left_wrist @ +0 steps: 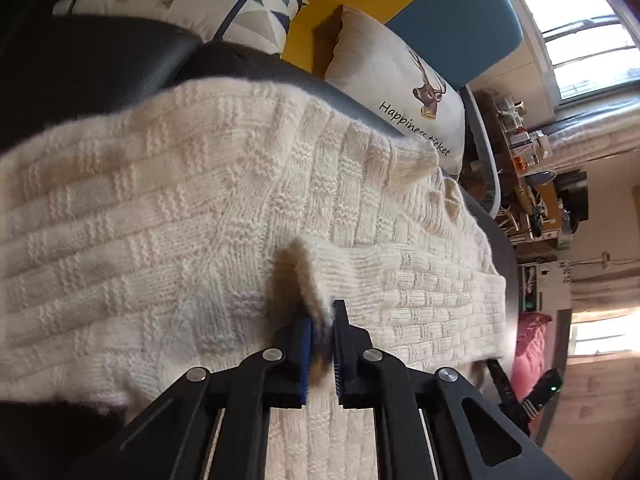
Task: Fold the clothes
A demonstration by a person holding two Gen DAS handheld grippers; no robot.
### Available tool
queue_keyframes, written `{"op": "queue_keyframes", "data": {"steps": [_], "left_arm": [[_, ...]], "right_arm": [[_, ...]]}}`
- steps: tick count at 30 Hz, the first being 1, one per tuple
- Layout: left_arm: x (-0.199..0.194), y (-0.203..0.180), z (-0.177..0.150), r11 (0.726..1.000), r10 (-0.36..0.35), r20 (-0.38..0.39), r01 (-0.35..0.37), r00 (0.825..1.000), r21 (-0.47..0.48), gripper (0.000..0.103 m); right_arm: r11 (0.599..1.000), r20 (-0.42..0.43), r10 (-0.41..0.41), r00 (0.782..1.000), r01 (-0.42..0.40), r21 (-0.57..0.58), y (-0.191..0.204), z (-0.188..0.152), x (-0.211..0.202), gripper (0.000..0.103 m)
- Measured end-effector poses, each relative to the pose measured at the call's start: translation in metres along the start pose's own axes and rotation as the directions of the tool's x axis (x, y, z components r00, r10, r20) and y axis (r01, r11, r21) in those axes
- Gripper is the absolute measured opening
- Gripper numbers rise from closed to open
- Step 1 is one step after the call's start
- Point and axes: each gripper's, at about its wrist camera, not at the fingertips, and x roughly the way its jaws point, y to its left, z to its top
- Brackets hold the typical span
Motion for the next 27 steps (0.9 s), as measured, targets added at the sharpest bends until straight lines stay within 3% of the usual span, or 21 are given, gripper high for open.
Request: {"op": "queue_keyframes", "data": {"steps": [3,8,10,11,14,16,17,18,21,22,24,27], "left_arm": [[-0.014,-0.013,0.000,0.999,-0.001,0.096,-0.004,0.995,0.052,0.007],[0.003,-0.001,-0.004,0.996,0.079,0.037,-0.081,0.996,0.043,0.009],[0.005,0.010,-0.007,0.998,0.057,0.019,-0.057,0.998,-0.003,0.011],[-0.001,0.014,-0.007,0.998,0.047,0.017,-0.047,0.999,-0.031,0.012],[-0.025,0.020,-0.007,0.993,0.108,0.038,-0.106,0.993,-0.055,0.018],[-0.041,0.023,-0.007,0.987,0.150,0.054,-0.146,0.987,-0.069,0.020],[-0.050,0.020,-0.007,0.984,0.170,0.070,-0.165,0.983,-0.064,0.020],[-0.056,0.015,-0.008,0.985,0.169,0.088,-0.165,0.982,-0.051,0.022],[-0.057,-0.022,-0.015,0.993,0.108,0.105,-0.113,0.989,0.036,0.029],[-0.053,-0.037,-0.018,0.993,0.087,0.101,-0.094,0.991,0.072,0.029],[-0.032,-0.074,-0.027,0.984,0.073,0.064,-0.082,0.995,0.159,0.029],[0.007,-0.121,-0.042,0.961,0.084,0.013,-0.084,0.996,0.265,0.029]], "right_arm": [[1.000,-0.031,0.009,0.999,-0.009,-0.011,0.000,-0.002,0.004,0.027],[0.999,-0.048,0.039,0.998,-0.039,0.001,-0.007,-0.008,0.005,0.027],[0.998,-0.065,0.062,0.996,-0.062,0.002,-0.010,-0.008,0.002,0.027],[0.997,-0.074,0.073,0.995,-0.073,0.002,-0.012,-0.008,0.000,0.027],[0.995,-0.085,0.103,0.991,-0.102,0.019,-0.022,-0.010,-0.013,0.027],[0.976,-0.059,0.192,0.980,-0.184,0.119,-0.041,-0.012,-0.029,0.027],[0.931,-0.040,0.297,0.954,-0.280,0.232,-0.056,-0.014,-0.035,0.030],[0.847,-0.012,0.424,0.905,-0.392,0.359,-0.069,-0.017,-0.035,0.031],[0.523,0.123,0.663,0.739,-0.574,0.630,-0.088,-0.031,-0.018,0.031],[0.450,0.157,0.688,0.708,-0.586,0.673,-0.090,-0.033,-0.012,0.034],[0.369,0.195,0.700,0.687,-0.582,0.725,-0.087,-0.035,0.000,0.035],[0.320,0.198,0.686,0.701,-0.534,0.783,-0.080,-0.036,0.017,0.038]]}}
